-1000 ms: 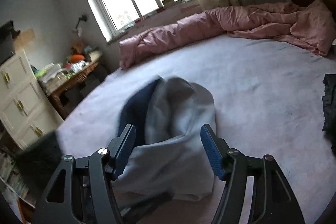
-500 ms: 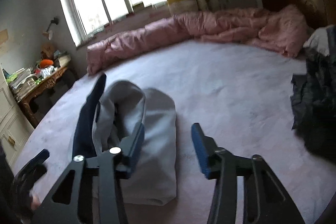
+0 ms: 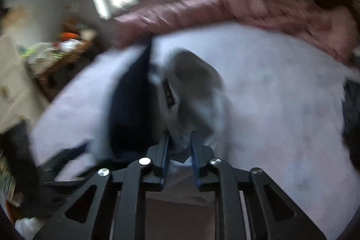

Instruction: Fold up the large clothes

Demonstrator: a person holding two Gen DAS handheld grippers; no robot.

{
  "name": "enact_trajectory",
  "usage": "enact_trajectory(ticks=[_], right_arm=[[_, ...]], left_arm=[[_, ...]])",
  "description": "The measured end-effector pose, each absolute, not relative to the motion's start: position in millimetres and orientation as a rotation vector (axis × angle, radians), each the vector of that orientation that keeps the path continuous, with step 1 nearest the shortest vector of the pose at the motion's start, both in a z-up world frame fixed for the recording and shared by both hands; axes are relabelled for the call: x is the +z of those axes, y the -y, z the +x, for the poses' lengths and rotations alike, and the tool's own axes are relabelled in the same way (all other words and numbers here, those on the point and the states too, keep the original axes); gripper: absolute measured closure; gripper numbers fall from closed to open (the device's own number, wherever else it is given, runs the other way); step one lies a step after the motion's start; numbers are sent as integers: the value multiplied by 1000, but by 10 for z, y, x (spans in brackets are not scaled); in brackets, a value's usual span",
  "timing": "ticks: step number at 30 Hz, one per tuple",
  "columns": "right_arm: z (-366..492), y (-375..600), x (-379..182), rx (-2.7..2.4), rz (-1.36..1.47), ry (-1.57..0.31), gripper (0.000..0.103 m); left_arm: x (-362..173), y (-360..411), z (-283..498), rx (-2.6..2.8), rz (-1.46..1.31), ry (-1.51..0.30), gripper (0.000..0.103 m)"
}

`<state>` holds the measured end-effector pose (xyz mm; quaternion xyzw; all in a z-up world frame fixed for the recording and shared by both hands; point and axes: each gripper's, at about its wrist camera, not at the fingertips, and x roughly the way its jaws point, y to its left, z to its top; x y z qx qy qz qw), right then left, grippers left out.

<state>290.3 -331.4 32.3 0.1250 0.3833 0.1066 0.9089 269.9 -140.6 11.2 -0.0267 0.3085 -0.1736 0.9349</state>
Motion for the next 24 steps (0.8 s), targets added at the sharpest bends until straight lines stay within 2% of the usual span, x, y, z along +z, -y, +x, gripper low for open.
enact_trajectory(ticks=[3, 7, 12, 13, 15, 16, 17, 21, 24], right_arm=[[2909, 3424, 295, 226, 318, -795, 86], [2883, 3325, 316, 205, 249, -774, 86], [2600, 3122, 643, 264, 169, -556, 86], [2573, 3075, 681, 293, 161, -549, 83], [2599, 3010, 684, 312, 155, -567, 63], [2640, 2983, 651, 289, 159, -579, 44], [2674, 2973, 615, 260, 164, -589, 41], [2917, 2945, 438, 193, 160, -664, 37], [2988, 3051, 323, 174, 211, -688, 26]], left_arm=[[82, 1526, 2667, -326, 21, -627, 17], [53, 1535, 2681, -327, 18, -638, 16], [31, 1585, 2721, -301, 50, -646, 14], [27, 1581, 2719, -304, 47, -645, 14], [22, 1556, 2716, -318, 29, -642, 14], [21, 1547, 2716, -322, 23, -641, 14], [22, 1544, 2716, -323, 22, -641, 14], [35, 1550, 2711, -321, 26, -637, 13], [80, 1464, 2716, -348, -22, -637, 11]])
